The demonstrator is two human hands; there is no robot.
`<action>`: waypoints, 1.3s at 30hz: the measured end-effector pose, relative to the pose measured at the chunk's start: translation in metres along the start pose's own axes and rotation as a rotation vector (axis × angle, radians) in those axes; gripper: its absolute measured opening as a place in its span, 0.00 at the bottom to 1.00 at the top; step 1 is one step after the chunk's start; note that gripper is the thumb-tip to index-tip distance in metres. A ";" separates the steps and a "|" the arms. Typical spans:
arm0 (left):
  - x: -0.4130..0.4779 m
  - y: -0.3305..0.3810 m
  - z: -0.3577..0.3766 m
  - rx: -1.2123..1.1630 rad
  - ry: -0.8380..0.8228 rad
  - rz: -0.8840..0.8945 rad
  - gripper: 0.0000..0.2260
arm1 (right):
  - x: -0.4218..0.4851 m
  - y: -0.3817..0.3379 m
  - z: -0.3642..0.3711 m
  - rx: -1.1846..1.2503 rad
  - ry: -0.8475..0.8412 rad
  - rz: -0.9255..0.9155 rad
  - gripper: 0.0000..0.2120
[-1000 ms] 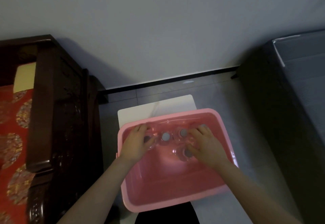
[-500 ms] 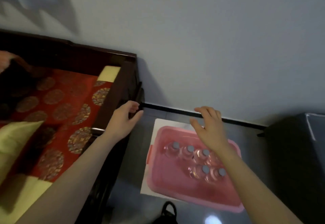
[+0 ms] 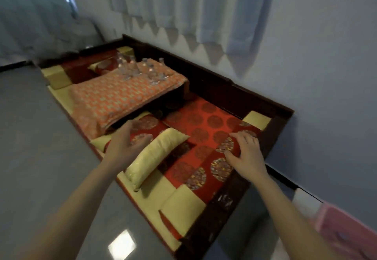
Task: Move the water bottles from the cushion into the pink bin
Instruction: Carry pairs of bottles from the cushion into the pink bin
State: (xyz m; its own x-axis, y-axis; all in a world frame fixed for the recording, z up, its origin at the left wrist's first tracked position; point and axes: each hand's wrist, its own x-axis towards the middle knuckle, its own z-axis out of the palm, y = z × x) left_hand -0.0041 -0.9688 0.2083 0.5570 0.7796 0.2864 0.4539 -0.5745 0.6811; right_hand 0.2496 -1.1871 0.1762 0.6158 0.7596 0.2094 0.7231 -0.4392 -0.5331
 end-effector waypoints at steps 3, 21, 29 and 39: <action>-0.017 -0.071 -0.063 0.032 -0.004 -0.109 0.20 | 0.009 -0.070 0.065 0.043 -0.102 -0.020 0.26; 0.069 -0.345 -0.260 0.133 0.099 -0.399 0.24 | 0.189 -0.371 0.326 0.134 -0.308 -0.249 0.26; 0.177 -0.430 -0.332 0.118 0.151 -0.465 0.22 | 0.302 -0.471 0.398 0.111 -0.346 -0.289 0.25; 0.332 -0.539 -0.359 0.103 0.086 -0.370 0.21 | 0.418 -0.523 0.473 0.061 -0.258 -0.201 0.27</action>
State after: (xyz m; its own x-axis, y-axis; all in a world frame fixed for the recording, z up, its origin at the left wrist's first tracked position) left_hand -0.3135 -0.3112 0.1781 0.2845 0.9542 0.0928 0.6826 -0.2696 0.6793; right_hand -0.0193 -0.4130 0.1552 0.3570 0.9281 0.1052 0.7973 -0.2442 -0.5519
